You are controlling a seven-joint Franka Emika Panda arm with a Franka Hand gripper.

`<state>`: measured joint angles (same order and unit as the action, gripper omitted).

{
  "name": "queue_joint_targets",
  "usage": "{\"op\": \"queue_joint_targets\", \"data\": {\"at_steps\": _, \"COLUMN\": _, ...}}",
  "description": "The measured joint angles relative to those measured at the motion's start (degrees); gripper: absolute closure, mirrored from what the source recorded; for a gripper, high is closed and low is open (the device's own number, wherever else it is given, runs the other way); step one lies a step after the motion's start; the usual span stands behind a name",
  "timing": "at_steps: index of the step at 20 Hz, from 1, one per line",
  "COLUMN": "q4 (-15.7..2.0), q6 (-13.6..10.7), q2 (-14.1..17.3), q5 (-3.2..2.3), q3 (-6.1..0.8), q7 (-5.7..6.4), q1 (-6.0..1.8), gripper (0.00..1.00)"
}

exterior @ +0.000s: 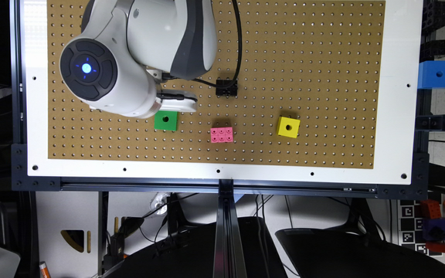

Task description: Pick up green block.

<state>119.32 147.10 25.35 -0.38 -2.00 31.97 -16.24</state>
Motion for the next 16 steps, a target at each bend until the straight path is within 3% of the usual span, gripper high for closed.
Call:
{"op": "queue_joint_targets", "data": {"at_steps": 8, "q4": -3.26, "q6": -0.01, "q2": 2.40, "q5": 0.00, "q3": -0.45, "q7": 0.00, "q1": 0.05, "gripper": 0.00}}
{"op": "queue_joint_targets", "data": {"at_steps": 13, "q4": -3.70, "q6": 0.11, "q2": 3.82, "q5": 0.00, "q3": -0.47, "q7": 0.00, "q1": 0.06, "gripper": 0.00}}
{"op": "queue_joint_targets", "data": {"at_steps": 16, "q4": -4.93, "q6": 0.32, "q2": 5.77, "q5": 0.00, "q3": -0.48, "q7": 0.00, "q1": 0.06, "gripper": 0.00}}
